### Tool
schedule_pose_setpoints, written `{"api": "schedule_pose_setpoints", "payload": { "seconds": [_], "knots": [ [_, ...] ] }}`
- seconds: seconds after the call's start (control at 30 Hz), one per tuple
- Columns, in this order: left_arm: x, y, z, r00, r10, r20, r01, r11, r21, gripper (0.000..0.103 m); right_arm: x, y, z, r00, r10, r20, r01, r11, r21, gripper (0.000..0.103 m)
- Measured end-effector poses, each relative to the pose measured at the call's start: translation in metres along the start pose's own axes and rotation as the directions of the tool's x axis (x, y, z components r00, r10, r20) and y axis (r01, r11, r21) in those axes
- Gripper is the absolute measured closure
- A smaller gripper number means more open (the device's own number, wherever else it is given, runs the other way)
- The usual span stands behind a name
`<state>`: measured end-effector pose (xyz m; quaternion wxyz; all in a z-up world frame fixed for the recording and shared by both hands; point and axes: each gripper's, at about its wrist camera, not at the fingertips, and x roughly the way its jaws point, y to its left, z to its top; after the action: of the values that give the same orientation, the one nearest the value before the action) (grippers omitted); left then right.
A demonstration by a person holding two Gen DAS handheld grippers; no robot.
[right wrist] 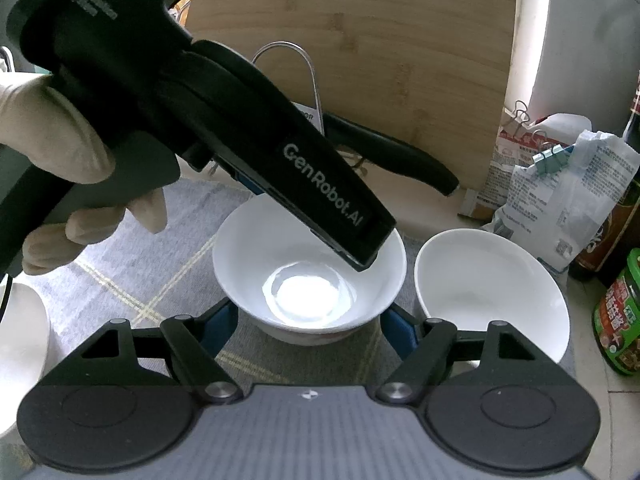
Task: Organize plates and bowls
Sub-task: 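Grasp the rim of the white bowl with the left gripper, then carry the held bowl and lower it into the placed bowl, left gripper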
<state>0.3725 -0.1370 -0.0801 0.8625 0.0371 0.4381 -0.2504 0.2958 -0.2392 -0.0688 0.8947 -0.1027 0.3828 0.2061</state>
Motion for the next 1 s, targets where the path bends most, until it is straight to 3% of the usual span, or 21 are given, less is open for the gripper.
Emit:
{"api": "schedule_pose_setpoints", "payload": {
  "seconds": [0.53, 1.0],
  "knots": [
    [-0.034, -0.007, -0.012, 0.999, 0.010, 0.036, -0.010, 1.000, 0.012, 0.031, -0.030, 0.013, 0.008, 1.000, 0.017, 0.008, -0.017, 0.998, -0.056, 0.021],
    [-0.082, -0.013, -0.034, 0.995, 0.067, 0.069, -0.065, 0.998, -0.026, 0.031, -0.061, 0.040, 0.012, 0.997, 0.080, 0.020, -0.076, 0.989, -0.130, 0.021]
  ]
}}
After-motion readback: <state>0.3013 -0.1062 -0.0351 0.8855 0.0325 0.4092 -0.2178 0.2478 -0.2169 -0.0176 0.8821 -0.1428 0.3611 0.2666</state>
